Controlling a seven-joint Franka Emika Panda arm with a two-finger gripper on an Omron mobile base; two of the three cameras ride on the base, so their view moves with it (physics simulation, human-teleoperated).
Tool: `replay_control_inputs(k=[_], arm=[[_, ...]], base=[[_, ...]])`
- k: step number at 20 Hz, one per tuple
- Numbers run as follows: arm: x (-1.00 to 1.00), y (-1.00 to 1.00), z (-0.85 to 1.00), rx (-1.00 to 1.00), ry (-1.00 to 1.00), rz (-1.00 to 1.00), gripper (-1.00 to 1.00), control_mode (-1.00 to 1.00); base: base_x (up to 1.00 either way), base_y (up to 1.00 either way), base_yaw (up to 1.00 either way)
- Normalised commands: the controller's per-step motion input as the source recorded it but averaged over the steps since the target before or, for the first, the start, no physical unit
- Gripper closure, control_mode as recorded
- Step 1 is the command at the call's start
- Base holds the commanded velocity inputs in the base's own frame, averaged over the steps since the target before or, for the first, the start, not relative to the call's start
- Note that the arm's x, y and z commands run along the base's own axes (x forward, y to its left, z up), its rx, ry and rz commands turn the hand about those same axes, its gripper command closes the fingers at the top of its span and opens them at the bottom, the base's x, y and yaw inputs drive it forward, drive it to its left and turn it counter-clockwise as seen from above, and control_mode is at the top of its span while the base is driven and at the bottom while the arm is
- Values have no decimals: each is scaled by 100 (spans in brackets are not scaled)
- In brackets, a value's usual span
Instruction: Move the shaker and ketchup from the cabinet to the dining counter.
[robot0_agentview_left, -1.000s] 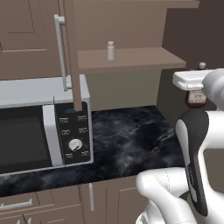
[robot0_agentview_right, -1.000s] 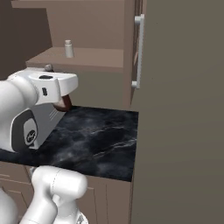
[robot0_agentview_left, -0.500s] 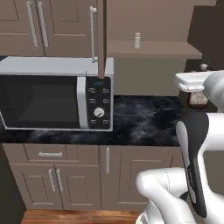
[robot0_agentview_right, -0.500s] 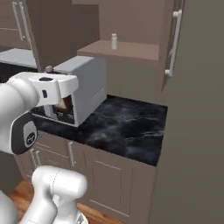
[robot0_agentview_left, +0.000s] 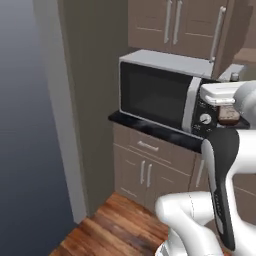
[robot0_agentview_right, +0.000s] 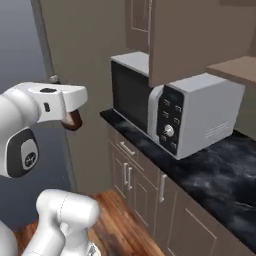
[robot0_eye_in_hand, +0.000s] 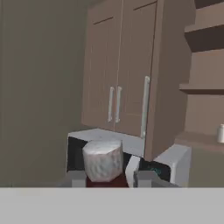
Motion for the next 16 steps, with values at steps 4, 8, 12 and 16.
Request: replay_control_inputs(k=[4,8,12,16], arm=[[0,0,0,0,0,0,100,100],[0,0,0,0,0,0,100,100],[0,0,0,0,0,0,100,100],[0,0,0,0,0,0,100,100]], base=[[-9,26,100],[-25,26,99],[-87,3,73],[-85,13,68]])
